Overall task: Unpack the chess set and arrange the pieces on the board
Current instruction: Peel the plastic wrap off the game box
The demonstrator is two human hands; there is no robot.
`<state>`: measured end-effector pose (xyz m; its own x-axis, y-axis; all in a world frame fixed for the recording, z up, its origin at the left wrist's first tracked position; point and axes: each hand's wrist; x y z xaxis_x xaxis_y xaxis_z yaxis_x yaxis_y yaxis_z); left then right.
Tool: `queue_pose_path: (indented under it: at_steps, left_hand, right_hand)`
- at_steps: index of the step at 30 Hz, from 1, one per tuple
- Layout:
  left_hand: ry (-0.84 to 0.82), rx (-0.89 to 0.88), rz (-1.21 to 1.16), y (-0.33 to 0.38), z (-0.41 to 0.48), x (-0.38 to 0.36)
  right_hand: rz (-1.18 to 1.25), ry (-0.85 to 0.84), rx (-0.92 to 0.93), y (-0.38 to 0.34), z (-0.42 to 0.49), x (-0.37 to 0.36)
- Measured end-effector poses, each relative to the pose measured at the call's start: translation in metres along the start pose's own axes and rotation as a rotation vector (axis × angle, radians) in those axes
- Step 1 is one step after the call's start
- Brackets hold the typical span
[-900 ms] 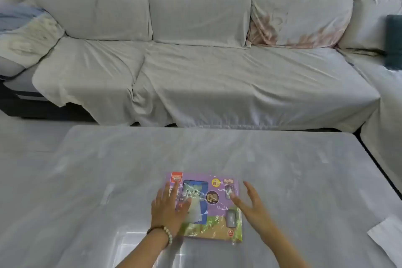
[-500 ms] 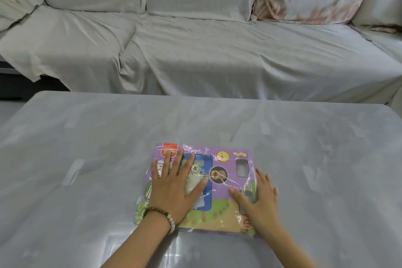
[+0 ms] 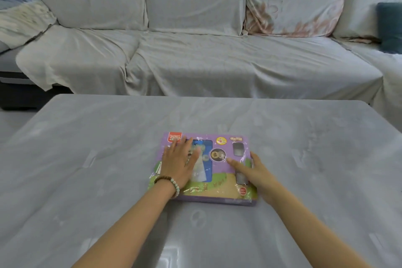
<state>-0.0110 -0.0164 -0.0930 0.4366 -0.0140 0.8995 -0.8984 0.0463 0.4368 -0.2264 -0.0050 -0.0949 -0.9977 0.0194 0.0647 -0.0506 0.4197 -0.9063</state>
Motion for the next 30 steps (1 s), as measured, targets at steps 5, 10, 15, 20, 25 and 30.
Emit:
queue_pose_path:
  at_steps: [5,10,15,20,25,30]
  left_hand:
    - [0.082,0.373,0.033,-0.037,-0.020,0.030]
    - [0.008,0.477,-0.197,-0.047,-0.053,0.026]
    - [0.035,0.421,-0.553,-0.026,-0.070,0.024]
    - [-0.042,0.441,-0.630,-0.002,-0.078,0.017]
    - [-0.020,0.396,-0.729,0.010,-0.080,0.014]
    - [-0.088,0.482,-0.788,0.022,-0.085,0.013]
  right_hand:
    - [0.070,0.001,-0.165,-0.014,-0.015,-0.002]
    - [0.262,0.077,-0.150,-0.010,-0.037,0.002]
    - [0.423,0.035,-0.139,-0.002,-0.058,0.022]
    - [0.437,-0.029,-0.151,0.005,-0.079,0.045]
    - [0.475,-0.036,-0.101,0.011,-0.093,0.068]
    - [0.481,-0.077,-0.098,0.010,-0.101,0.077]
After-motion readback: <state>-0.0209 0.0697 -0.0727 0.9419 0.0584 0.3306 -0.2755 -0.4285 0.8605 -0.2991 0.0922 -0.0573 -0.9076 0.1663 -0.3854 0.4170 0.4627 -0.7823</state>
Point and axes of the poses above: each hand's wrist, its own z-axis towards the middle knuckle, its own x-axis out of the back of the hand, y = z × x, and after that the axes turned 5 degrees about z, right-handed
